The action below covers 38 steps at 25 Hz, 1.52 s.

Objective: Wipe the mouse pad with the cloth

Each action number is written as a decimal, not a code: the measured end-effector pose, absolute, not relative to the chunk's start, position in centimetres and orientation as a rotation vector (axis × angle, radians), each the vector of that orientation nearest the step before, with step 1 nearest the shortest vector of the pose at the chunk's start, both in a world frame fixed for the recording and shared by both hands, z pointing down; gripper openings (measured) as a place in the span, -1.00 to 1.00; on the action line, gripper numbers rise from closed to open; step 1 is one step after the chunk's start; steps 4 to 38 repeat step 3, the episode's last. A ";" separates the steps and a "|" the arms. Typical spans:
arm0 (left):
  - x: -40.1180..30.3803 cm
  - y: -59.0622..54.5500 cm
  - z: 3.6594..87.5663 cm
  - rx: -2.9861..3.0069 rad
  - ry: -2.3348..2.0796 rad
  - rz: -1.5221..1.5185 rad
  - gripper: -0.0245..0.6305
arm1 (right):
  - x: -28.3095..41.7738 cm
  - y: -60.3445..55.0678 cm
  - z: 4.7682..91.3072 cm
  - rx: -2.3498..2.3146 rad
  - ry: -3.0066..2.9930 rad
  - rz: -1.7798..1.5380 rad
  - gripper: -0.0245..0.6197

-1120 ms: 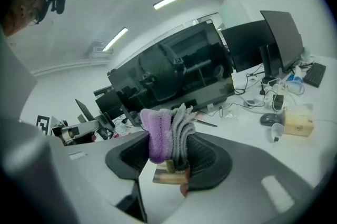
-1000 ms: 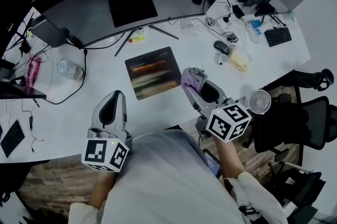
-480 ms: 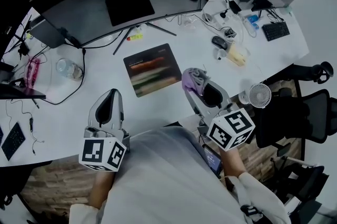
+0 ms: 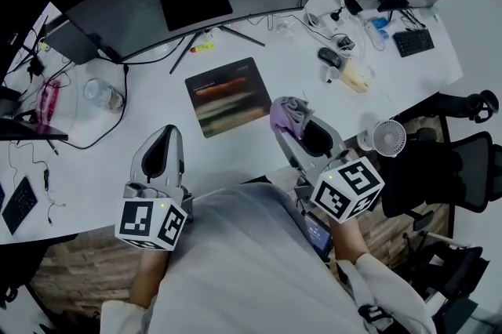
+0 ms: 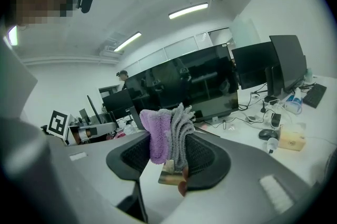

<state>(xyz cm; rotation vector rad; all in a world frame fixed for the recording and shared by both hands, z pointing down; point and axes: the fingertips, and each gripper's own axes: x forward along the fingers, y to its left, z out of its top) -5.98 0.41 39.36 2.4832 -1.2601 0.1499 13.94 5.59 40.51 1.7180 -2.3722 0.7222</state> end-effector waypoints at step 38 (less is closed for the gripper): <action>-6.0 0.4 39.4 2.482 -1.261 0.149 -0.93 | 13.4 5.7 40.8 1.695 -2.379 0.726 -0.34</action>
